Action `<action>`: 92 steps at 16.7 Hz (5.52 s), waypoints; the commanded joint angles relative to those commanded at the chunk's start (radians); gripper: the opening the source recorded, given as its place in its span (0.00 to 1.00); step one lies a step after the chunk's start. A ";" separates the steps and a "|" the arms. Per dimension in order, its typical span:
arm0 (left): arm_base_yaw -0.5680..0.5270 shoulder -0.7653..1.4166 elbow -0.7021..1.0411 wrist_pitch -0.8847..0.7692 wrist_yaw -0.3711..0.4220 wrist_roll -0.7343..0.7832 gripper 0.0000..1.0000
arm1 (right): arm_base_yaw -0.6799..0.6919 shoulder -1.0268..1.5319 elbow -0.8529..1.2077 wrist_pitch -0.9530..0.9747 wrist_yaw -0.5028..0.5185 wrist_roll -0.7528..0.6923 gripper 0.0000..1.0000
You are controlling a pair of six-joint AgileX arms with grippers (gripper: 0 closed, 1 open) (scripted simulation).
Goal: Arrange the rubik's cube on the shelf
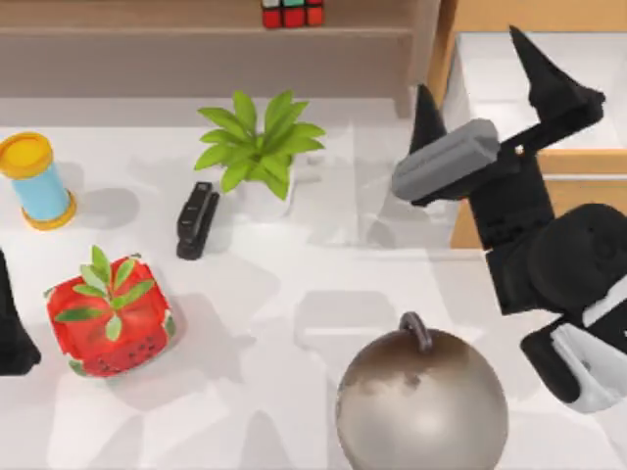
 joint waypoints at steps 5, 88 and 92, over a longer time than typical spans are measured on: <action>0.000 0.000 0.000 0.000 0.000 0.000 1.00 | -0.102 -0.018 -0.306 0.019 -0.014 -0.298 1.00; 0.000 0.000 0.000 0.000 0.000 0.000 1.00 | -0.407 0.257 0.206 -0.471 -0.140 -0.481 0.00; 0.000 0.000 0.000 0.000 0.000 0.000 1.00 | -0.409 0.258 0.230 -0.476 -0.139 -0.478 0.00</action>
